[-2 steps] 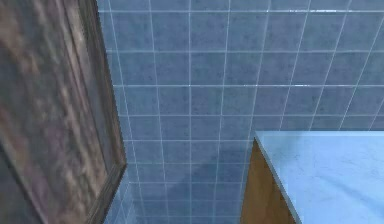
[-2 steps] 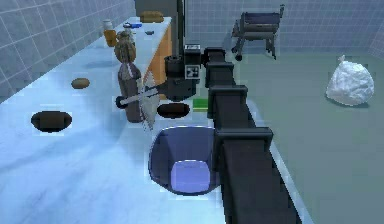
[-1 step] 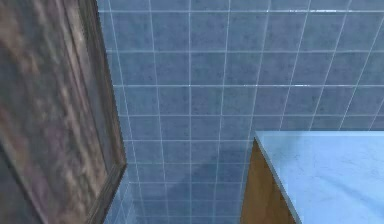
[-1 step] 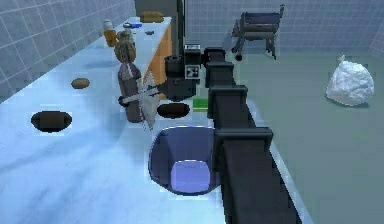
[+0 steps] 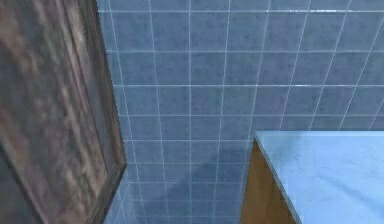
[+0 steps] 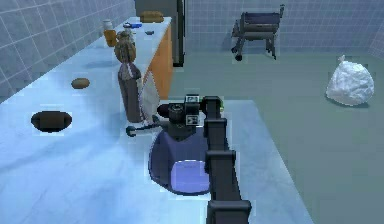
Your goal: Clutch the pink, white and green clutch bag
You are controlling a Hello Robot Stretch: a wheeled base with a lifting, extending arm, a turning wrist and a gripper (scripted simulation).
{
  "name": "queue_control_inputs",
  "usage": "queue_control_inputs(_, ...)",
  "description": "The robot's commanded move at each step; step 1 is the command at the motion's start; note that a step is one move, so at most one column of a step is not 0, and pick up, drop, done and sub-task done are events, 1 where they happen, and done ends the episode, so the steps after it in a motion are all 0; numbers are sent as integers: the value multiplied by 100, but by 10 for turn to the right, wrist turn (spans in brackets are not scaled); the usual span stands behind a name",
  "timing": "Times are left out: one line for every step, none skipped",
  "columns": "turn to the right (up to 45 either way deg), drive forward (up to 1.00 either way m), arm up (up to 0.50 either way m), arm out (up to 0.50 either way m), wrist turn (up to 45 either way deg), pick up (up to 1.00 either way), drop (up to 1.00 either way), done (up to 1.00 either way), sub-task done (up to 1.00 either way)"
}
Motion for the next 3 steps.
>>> queue_control_inputs(0, 0, 0, 0, 0, 100, 0, 0, 0)
queue_control_inputs(0, 0, 10, 0, 0, 0, 0, 0, 0)
queue_control_inputs(0, 0, 0, 0, 0, 0, 0, 100, 0)
